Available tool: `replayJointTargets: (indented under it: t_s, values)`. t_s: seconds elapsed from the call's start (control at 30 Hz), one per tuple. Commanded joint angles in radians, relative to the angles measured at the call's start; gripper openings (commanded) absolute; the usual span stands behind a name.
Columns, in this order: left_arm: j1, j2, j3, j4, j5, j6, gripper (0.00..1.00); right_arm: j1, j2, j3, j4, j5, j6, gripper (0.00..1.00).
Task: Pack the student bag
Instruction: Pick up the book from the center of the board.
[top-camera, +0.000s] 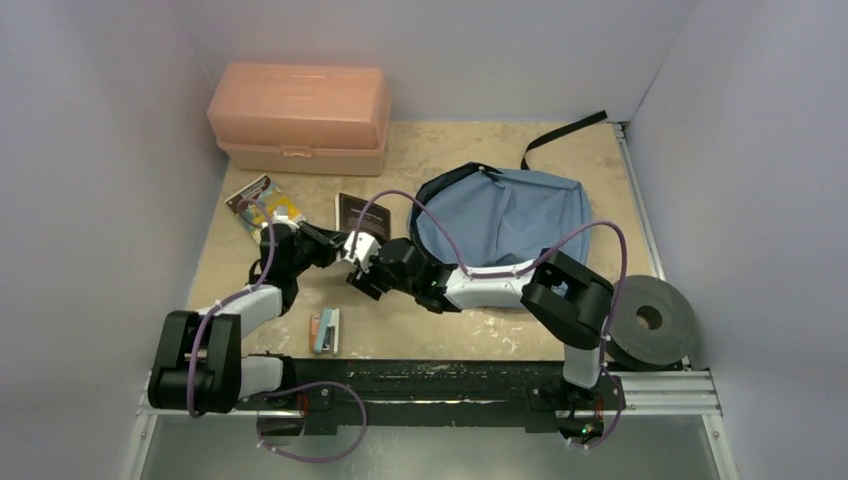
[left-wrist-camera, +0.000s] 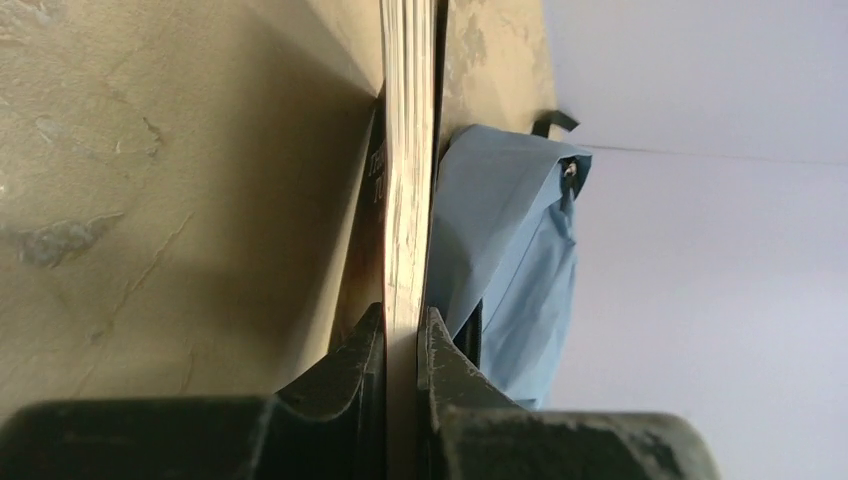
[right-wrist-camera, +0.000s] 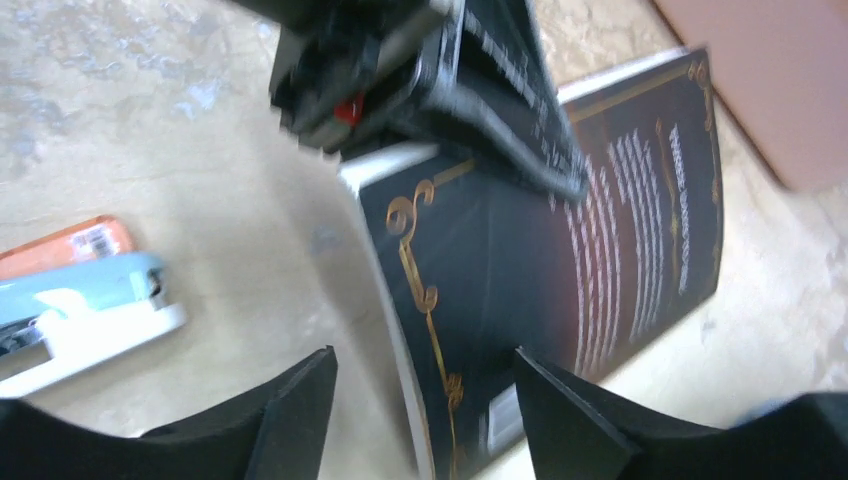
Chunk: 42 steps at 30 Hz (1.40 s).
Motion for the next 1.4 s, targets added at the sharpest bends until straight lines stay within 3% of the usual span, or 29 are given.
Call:
replayJointTargets:
  t_s: [0.0,0.13,0.37,0.47,0.5,0.57,0.6,0.7,0.8,1.03,1.2,1.3,1.37]
  values:
    - [-0.029,-0.137,0.125,-0.273,-0.039,0.152,0.00,0.013,-0.123,-0.130,0.096,0.081,0.114,0.77]
    - [-0.082,-0.232,0.182,-0.479,-0.109,0.158,0.00,0.056,-0.143,-0.216,0.226,0.160,0.101,0.94]
    - [-0.148,-0.331,0.200,-0.668,-0.191,0.052,0.00,0.153,-0.066,-0.166,0.369,0.562,-0.002,0.93]
    - [-0.155,-0.366,0.203,-0.740,-0.230,0.043,0.00,0.165,-0.060,-0.138,0.379,0.627,-0.022,0.82]
    - [-0.155,-0.382,0.204,-0.766,-0.248,0.043,0.00,0.165,-0.063,-0.135,0.368,0.612,-0.021,0.69]
    - [-0.155,-0.398,0.209,-0.800,-0.276,0.046,0.06,0.165,-0.068,-0.137,0.342,0.557,-0.018,0.33]
    - [-0.155,-0.399,0.213,-0.810,-0.284,0.053,0.13,0.165,-0.071,-0.150,0.343,0.527,-0.017,0.21]
    - [-0.153,-0.359,0.239,-0.815,-0.287,0.087,0.34,0.169,-0.083,-0.193,0.357,0.445,-0.034,0.00]
    - [-0.135,-0.280,0.298,-0.835,-0.257,0.136,0.50,0.173,-0.104,-0.230,0.372,0.415,-0.058,0.00]
    - [-0.096,-0.223,0.345,-0.831,-0.228,0.159,0.65,0.183,-0.147,-0.293,0.386,0.426,-0.076,0.00]
    - [-0.093,-0.183,0.372,-0.813,-0.176,0.157,0.66,0.212,-0.139,-0.301,0.392,0.470,-0.091,0.00]
    - [-0.093,-0.172,0.353,-0.768,-0.138,0.141,0.57,0.220,-0.131,-0.292,0.398,0.494,-0.095,0.00]
    - [-0.093,-0.177,0.325,-0.727,-0.108,0.117,0.45,0.221,-0.129,-0.286,0.395,0.501,-0.088,0.00]
